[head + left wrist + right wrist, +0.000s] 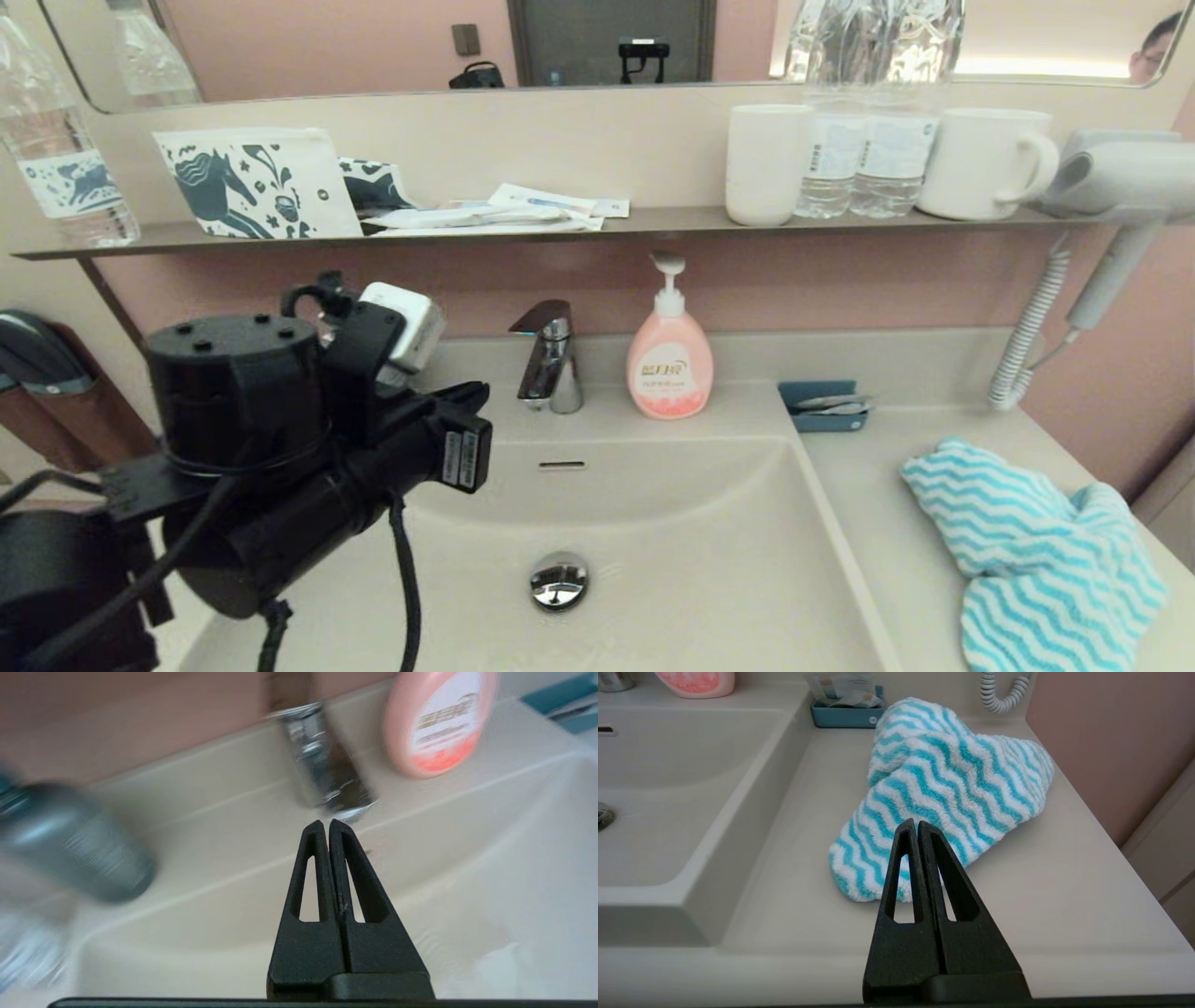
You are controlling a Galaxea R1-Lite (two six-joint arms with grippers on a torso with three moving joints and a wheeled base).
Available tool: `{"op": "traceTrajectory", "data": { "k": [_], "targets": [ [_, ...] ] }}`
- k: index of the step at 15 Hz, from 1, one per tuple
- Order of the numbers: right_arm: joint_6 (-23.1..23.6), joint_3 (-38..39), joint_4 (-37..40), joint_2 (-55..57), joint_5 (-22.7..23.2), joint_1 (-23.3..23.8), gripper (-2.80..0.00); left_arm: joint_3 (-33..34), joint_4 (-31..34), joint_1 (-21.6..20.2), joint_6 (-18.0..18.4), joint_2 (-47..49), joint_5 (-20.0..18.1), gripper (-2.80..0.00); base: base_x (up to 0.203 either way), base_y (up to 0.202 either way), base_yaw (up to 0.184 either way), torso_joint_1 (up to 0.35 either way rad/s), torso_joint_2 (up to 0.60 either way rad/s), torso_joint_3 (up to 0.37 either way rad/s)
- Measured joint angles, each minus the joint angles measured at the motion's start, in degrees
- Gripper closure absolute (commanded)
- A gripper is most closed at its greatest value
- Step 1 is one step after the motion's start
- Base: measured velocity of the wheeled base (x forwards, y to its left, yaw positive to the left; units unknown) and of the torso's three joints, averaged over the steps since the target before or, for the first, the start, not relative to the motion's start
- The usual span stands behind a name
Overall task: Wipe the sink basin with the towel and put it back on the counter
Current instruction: Pick up the cloth
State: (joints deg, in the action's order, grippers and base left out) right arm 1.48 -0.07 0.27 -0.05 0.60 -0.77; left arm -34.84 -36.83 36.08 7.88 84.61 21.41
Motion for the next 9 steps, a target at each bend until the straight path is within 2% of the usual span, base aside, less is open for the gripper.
{"op": "traceTrajectory", "data": {
  "k": [3,9],
  "targets": [
    [0.0,0.0,0.0,0.0,0.0,0.0,0.00,3.6,0.0,-2.9,-0.2,-5.0,0.3,0.00,0.000,0.000,0.000,0.000,0.00,0.000],
    [0.0,0.0,0.0,0.0,0.0,0.0,0.00,9.7,0.3,-13.8,0.9,-16.7,1.2,0.00,0.000,0.000,0.000,0.000,0.00,0.000]
  ]
}}
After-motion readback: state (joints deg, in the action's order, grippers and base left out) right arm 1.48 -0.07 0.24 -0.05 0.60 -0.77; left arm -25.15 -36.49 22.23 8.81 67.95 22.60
